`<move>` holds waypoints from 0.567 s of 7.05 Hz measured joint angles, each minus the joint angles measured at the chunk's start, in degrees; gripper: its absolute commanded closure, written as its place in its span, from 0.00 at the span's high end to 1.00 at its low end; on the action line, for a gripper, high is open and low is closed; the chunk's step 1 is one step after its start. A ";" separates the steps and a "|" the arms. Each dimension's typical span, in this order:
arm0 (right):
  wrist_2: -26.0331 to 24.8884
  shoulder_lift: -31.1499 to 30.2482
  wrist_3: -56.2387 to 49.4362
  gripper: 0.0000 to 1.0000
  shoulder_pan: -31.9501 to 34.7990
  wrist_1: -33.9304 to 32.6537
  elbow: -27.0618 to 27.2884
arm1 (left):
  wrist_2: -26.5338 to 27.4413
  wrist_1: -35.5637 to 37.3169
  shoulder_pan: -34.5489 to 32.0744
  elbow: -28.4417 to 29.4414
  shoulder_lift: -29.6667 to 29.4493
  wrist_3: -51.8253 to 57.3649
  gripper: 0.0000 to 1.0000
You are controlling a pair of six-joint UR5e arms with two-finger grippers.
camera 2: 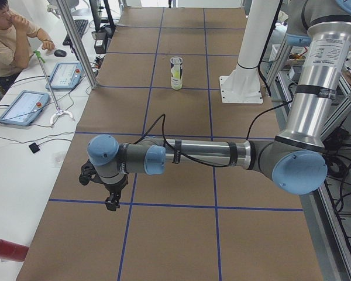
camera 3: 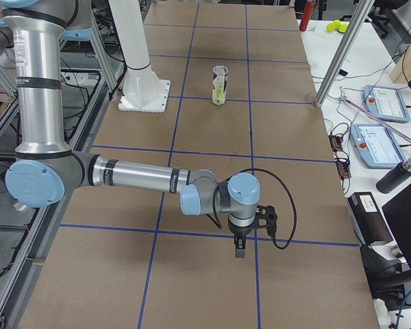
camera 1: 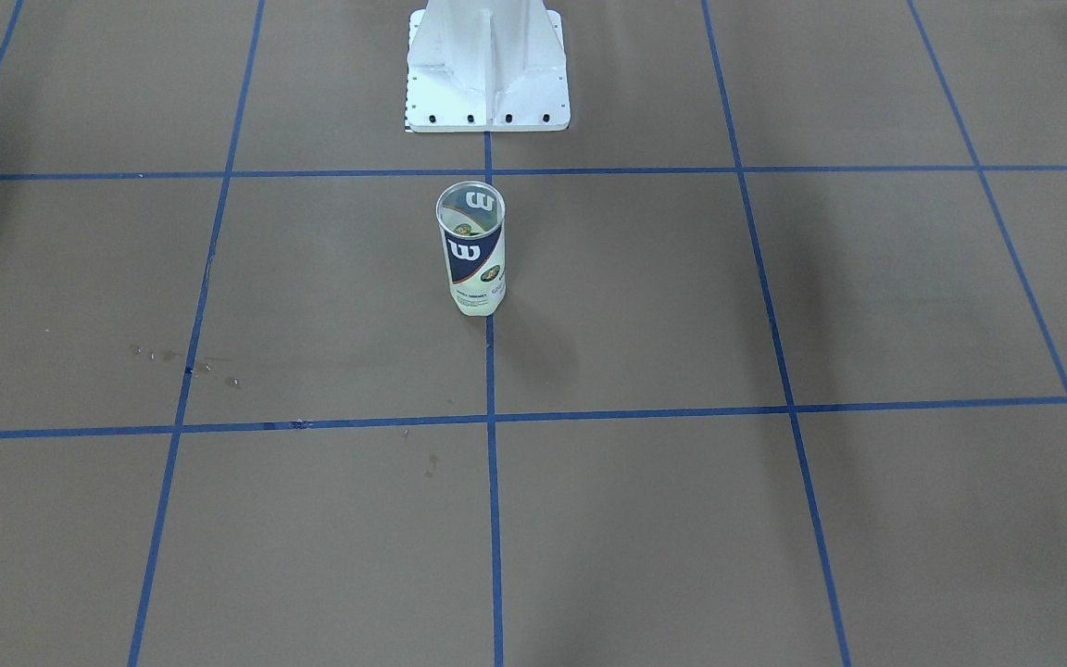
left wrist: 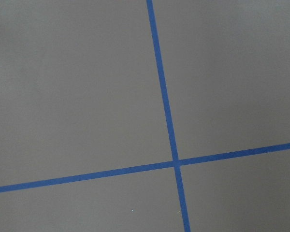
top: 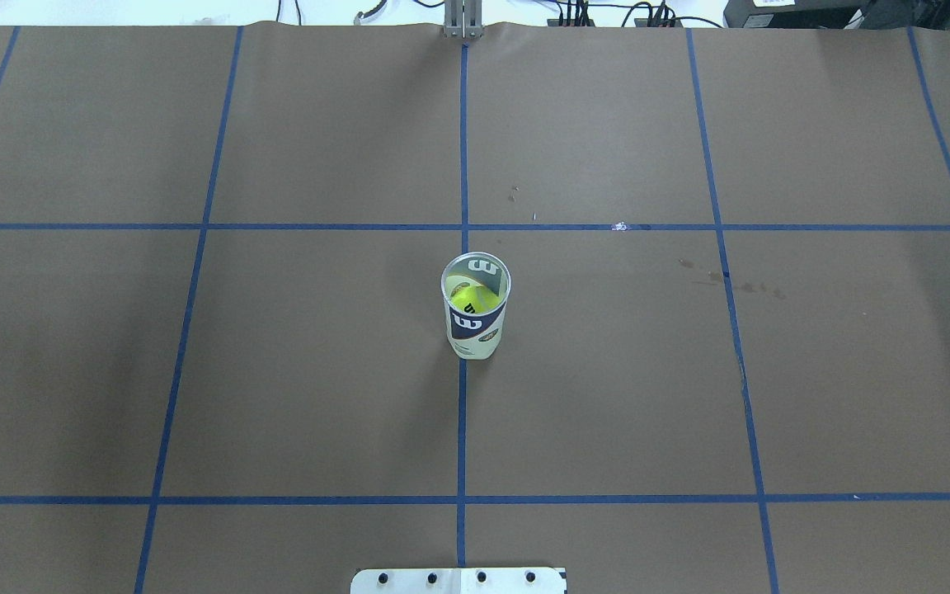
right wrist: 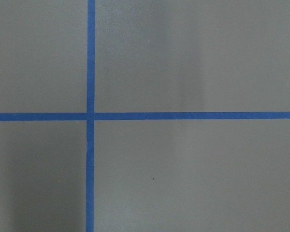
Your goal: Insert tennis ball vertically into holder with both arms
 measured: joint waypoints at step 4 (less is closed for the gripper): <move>2.91 0.65 -0.06 1.00 0.00 -1.12 0.31 | -0.26 0.00 -0.53 -0.94 2.84 0.20 1.00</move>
